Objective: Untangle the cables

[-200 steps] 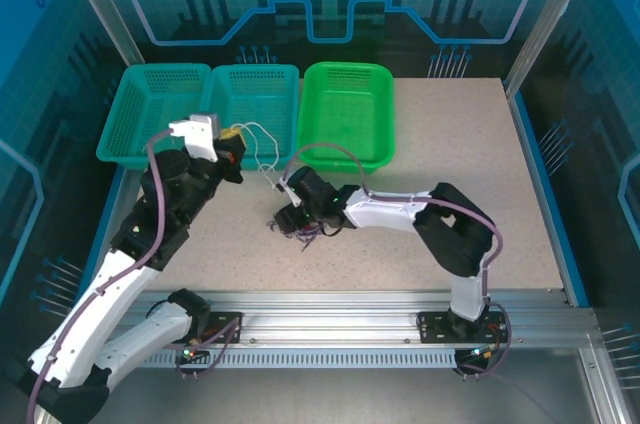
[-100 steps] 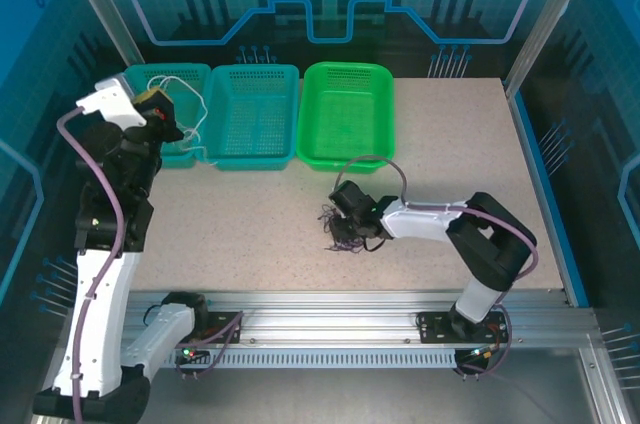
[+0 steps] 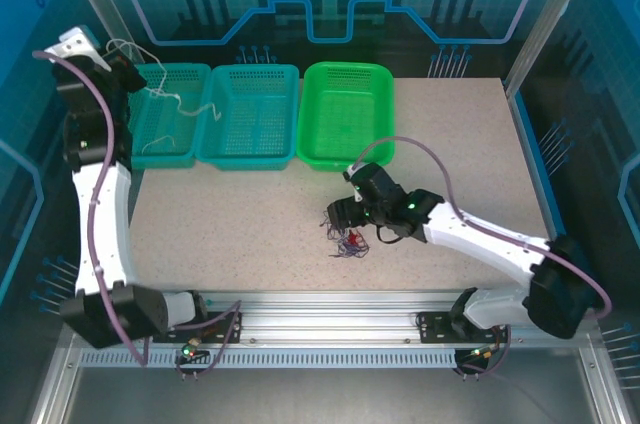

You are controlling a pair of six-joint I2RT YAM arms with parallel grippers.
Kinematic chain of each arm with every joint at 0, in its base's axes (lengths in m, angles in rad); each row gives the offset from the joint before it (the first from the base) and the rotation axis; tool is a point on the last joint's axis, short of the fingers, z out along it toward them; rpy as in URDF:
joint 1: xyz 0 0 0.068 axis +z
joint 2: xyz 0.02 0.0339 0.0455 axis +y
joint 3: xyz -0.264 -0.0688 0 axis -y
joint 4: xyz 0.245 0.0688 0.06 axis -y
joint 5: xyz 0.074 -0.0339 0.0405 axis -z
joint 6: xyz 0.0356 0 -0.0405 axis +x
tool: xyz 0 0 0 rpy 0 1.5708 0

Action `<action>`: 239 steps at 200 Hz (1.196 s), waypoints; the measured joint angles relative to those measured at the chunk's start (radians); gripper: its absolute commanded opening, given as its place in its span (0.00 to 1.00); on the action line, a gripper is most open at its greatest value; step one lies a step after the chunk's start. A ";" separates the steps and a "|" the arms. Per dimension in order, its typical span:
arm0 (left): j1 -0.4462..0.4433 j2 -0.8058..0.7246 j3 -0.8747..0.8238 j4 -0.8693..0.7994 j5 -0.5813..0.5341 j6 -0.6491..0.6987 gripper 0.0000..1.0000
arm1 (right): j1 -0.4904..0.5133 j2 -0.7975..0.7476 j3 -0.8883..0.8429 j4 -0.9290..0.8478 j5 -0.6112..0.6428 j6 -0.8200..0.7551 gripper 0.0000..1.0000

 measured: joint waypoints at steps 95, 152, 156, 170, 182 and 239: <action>0.075 0.438 0.129 -0.048 0.129 -0.024 0.60 | -0.113 -0.182 0.003 -0.061 -0.050 0.085 0.98; 0.075 0.310 0.017 -0.085 0.111 -0.109 0.62 | -0.144 -0.184 0.005 -0.084 -0.120 0.098 0.97; 0.075 0.294 0.015 -0.088 0.111 -0.122 0.62 | -0.146 -0.183 0.006 -0.085 -0.122 0.098 0.97; 0.072 0.218 -0.002 -0.099 0.138 -0.186 0.61 | -0.153 -0.175 0.008 -0.085 -0.132 0.098 0.97; 0.058 0.145 -0.025 -0.103 0.164 -0.240 0.61 | -0.160 -0.165 0.008 -0.084 -0.140 0.098 0.97; -0.319 -0.223 -0.313 -0.112 0.307 -0.394 0.59 | -0.172 -0.087 0.001 -0.081 -0.172 0.094 0.96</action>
